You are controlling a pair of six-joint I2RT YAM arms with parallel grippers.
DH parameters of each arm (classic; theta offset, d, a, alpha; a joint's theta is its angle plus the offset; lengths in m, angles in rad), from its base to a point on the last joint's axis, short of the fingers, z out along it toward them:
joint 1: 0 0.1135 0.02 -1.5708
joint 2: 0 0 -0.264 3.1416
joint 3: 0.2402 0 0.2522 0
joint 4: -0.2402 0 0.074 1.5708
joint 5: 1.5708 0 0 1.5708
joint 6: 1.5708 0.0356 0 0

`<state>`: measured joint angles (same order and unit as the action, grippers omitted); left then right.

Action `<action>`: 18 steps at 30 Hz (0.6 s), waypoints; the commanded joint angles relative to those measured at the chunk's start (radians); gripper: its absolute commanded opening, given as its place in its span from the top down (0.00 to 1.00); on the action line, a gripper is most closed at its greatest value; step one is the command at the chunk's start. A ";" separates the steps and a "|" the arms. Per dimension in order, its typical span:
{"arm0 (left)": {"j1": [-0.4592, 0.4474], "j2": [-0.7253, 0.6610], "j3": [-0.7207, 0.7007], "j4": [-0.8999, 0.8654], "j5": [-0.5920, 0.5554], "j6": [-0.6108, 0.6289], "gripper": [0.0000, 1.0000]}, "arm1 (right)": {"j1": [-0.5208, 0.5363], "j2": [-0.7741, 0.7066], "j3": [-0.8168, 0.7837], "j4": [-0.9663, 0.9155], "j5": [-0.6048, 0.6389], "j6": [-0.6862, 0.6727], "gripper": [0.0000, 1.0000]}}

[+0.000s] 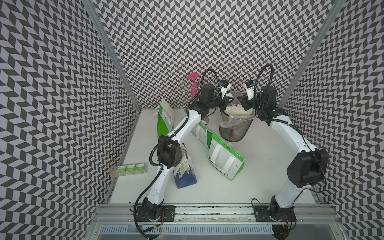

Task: Shred takeout receipts and throw away
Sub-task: Place the takeout receipt in the trash bin.

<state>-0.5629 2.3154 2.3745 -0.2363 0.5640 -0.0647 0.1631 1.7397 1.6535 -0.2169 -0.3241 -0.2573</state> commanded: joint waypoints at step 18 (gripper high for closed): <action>-0.005 -0.104 0.050 -0.039 -0.013 0.106 0.09 | -0.011 -0.179 -0.052 0.049 -0.033 0.045 0.28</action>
<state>-0.5632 2.2936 2.3909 -0.2375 0.5526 0.0006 0.1486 1.6100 1.6180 -0.2146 -0.3450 -0.2249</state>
